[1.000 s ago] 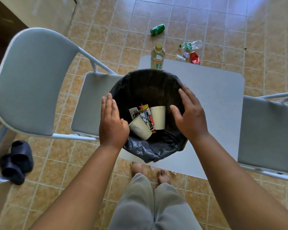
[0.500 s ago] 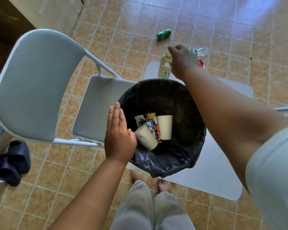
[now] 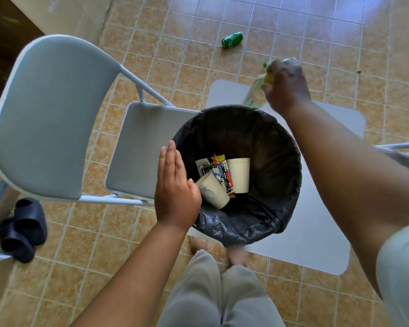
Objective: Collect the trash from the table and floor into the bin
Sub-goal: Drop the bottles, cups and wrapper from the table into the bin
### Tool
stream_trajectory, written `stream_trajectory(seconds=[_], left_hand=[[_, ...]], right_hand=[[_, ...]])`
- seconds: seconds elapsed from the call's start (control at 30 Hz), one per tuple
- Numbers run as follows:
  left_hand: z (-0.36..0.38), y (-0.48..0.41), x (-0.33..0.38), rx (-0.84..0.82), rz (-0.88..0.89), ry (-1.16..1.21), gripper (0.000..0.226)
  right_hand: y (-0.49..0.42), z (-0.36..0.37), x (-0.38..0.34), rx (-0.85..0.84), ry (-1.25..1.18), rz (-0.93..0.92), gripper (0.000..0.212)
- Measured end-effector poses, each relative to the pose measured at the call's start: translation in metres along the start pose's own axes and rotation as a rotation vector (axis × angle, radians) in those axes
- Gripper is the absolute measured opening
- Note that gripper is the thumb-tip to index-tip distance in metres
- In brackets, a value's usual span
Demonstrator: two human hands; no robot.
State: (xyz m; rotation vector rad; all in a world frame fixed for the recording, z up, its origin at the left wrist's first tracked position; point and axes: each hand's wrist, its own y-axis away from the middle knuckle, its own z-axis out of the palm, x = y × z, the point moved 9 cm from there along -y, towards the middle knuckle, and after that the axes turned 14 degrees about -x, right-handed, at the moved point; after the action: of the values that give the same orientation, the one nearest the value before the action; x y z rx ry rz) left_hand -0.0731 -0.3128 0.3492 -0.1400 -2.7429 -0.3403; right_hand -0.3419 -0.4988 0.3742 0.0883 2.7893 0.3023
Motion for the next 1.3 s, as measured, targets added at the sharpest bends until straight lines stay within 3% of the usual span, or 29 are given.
stream_trajectory(seconds=[0.17, 0.23, 0.37, 0.47, 0.77, 0.97, 1.07, 1.17, 1.23, 1.3], left_hand=[[-0.002, 0.000, 0.002, -0.014, 0.001, -0.001, 0.066], [-0.002, 0.001, 0.002, -0.016, -0.008, -0.004, 0.066], [-0.002, 0.001, 0.001, -0.014, -0.019, 0.005, 0.067], [-0.002, 0.001, 0.001, -0.022, -0.014, 0.004, 0.067], [-0.001, 0.001, 0.000, -0.026, -0.025, 0.006, 0.067], [-0.001, -0.002, 0.001, -0.040, -0.010, -0.001, 0.067], [0.000, -0.001, 0.002, -0.051, 0.001, 0.007, 0.067], [-0.001, -0.002, 0.003, -0.050, 0.003, 0.010, 0.066], [-0.003, -0.001, 0.003, -0.036, 0.007, 0.011, 0.066], [-0.004, 0.000, 0.003, -0.017, 0.015, 0.018, 0.067]], right_hand=[[0.123, -0.102, -0.009, 0.593, -0.214, -0.208, 0.037], [0.168, -0.122, -0.010, 0.722, -0.444, -0.298, 0.040], [0.210, -0.124, -0.027, 0.731, -0.668, -0.428, 0.035], [0.216, -0.103, -0.035, 0.696, -0.659, -0.319, 0.025], [0.143, 0.048, -0.043, 0.086, -0.384, -0.015, 0.018], [0.113, 0.093, -0.033, -0.116, -0.274, 0.123, 0.029], [0.119, 0.077, -0.040, -0.049, -0.240, 0.049, 0.037], [0.145, 0.041, -0.036, 0.172, -0.178, -0.041, 0.031], [0.171, 0.020, -0.023, 0.329, -0.144, -0.039, 0.028], [0.194, 0.016, -0.005, 0.381, -0.088, 0.030, 0.032]])
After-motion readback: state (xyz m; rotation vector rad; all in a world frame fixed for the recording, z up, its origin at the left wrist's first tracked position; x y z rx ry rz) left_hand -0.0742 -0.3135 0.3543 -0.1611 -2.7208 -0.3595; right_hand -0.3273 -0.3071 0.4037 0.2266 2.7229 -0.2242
